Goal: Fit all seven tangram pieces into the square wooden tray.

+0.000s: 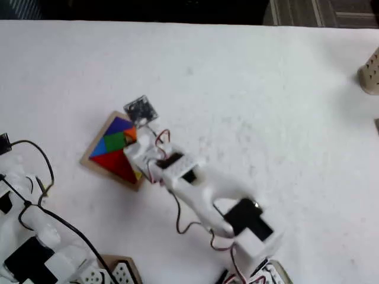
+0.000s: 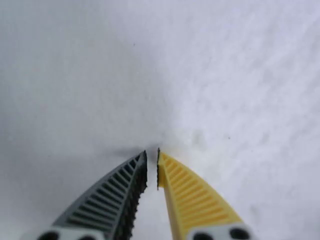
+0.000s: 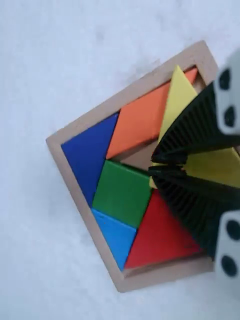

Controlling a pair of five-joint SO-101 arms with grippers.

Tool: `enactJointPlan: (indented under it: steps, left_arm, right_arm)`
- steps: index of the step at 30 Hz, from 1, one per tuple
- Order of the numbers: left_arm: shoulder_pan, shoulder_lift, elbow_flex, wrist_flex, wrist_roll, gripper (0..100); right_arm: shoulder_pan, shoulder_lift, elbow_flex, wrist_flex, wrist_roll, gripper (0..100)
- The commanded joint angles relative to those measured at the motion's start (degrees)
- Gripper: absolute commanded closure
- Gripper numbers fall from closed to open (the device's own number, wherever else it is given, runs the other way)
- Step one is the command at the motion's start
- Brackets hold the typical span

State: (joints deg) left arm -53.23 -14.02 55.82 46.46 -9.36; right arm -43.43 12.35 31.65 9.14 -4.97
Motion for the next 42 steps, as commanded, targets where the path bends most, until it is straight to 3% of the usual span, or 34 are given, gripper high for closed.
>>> enactJointPlan:
  steps: [1, 6, 24, 42]
  left_arm:
    - [0.7, 0.0, -0.3, -1.4, -0.5, 93]
    - [0.7, 0.0, -0.3, -1.4, -0.5, 93]
    - [0.7, 0.0, -0.2, -1.4, -0.5, 93]
    - [0.7, 0.0, -0.2, -1.4, -0.5, 93]
  right_arm:
    - [2.4, 0.0, -5.3, 5.4, 0.9, 98.1]
    - [1.5, -2.8, -3.5, 10.1, 0.9, 98.1]
    - [-3.5, -4.6, -1.1, 10.3, 0.9, 98.1]
    - [-1.7, -6.7, 0.3, 10.4, 0.9, 98.1]
